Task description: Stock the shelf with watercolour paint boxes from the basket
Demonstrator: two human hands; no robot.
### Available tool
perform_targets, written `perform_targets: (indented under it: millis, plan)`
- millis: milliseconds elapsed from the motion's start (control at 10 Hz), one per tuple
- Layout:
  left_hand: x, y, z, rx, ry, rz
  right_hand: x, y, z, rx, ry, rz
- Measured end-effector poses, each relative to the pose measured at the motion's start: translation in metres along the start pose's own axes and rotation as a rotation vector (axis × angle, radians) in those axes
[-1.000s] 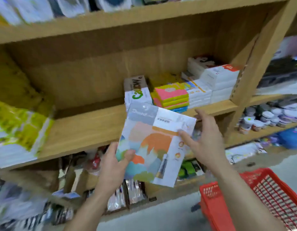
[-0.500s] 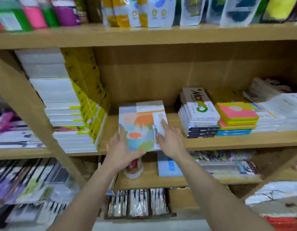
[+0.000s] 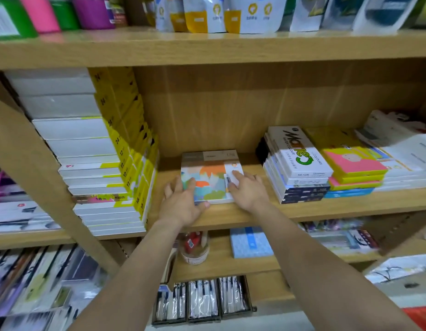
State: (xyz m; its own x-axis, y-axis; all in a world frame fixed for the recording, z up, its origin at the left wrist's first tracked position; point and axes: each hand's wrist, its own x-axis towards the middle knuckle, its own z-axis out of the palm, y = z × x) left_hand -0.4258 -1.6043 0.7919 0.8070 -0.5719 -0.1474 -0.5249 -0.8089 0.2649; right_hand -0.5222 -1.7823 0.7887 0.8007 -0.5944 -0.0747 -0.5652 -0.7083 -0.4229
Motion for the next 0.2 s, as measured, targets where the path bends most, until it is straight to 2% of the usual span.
perform_targets:
  millis: [200]
  plan:
    - [-0.039, 0.045, -0.014, 0.018, 0.122, 0.082, -0.048, 0.024, -0.037, -0.081, 0.046, -0.131]
